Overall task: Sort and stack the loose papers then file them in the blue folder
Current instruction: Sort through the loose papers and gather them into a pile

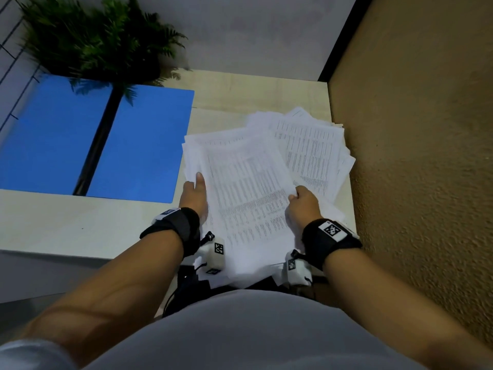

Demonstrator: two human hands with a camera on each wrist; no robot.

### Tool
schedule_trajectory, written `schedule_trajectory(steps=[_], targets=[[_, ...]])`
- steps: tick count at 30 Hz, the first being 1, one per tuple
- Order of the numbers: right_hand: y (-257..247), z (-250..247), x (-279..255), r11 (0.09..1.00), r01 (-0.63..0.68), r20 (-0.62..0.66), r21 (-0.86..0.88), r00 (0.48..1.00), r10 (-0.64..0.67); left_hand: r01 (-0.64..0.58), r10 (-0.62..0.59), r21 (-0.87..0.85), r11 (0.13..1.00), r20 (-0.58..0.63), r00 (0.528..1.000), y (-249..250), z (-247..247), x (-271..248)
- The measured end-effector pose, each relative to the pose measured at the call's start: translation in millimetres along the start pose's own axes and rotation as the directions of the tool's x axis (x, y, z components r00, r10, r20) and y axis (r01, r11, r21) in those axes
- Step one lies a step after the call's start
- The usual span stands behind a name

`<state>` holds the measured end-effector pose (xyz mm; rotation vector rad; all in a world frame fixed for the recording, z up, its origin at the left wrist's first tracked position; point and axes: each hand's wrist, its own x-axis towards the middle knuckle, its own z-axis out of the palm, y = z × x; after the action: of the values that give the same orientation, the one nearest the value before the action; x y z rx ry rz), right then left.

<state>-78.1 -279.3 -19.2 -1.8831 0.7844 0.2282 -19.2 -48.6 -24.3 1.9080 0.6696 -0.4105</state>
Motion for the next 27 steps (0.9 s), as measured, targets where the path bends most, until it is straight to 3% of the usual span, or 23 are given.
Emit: schedule_trajectory(steps=[3,4,6,9,12,14,18,20,22,24,27], targets=[[3,13,-2,0.998,-0.066,0.097,0.003,0.993,0.065,0.058,-0.051,-0.221,0.974,0.034,0.998,-7,5,-5],[3,15,-3,0.998,-0.047,0.156,-0.046,0.986,0.054,0.075,-0.061,-0.235,0.969,0.067,0.996,-14,6,-3],[1,15,0,0.990,0.020,0.213,-0.137,0.977,0.010,0.046,-0.036,-0.095,0.994,0.103,0.994,-22,2,-3],[-5,2,11,0.919,0.078,0.008,-0.387,0.997,-0.082,-0.002,0.004,-0.022,1.000,0.074,0.997,-31,-6,3],[0,-21,25,0.806,-0.014,-0.118,-0.592,0.991,-0.070,-0.013,0.021,-0.096,0.995,0.087,0.996,-38,-14,8],[5,-35,31,0.780,-0.013,-0.051,-0.625,0.998,-0.024,-0.009,0.026,-0.135,0.991,0.122,0.992,-43,-17,12],[12,-41,32,0.849,-0.002,0.158,-0.529,0.982,0.101,0.013,0.030,-0.268,0.963,0.158,0.987,-45,-21,12],[18,-38,29,0.871,-0.017,0.185,-0.491,0.975,0.123,0.033,0.022,-0.314,0.949,0.170,0.985,-44,-22,13],[23,-35,28,0.935,-0.051,0.096,-0.352,0.991,0.090,0.054,0.007,-0.350,0.935,0.169,0.986,-43,-24,14],[23,-37,26,0.978,-0.101,-0.107,-0.182,0.991,0.083,0.072,-0.014,-0.366,0.928,0.159,0.987,-41,-28,14],[25,-44,32,0.975,-0.182,-0.333,-0.128,0.934,0.131,0.082,-0.023,-0.384,0.919,0.156,0.987,-41,-29,16]])
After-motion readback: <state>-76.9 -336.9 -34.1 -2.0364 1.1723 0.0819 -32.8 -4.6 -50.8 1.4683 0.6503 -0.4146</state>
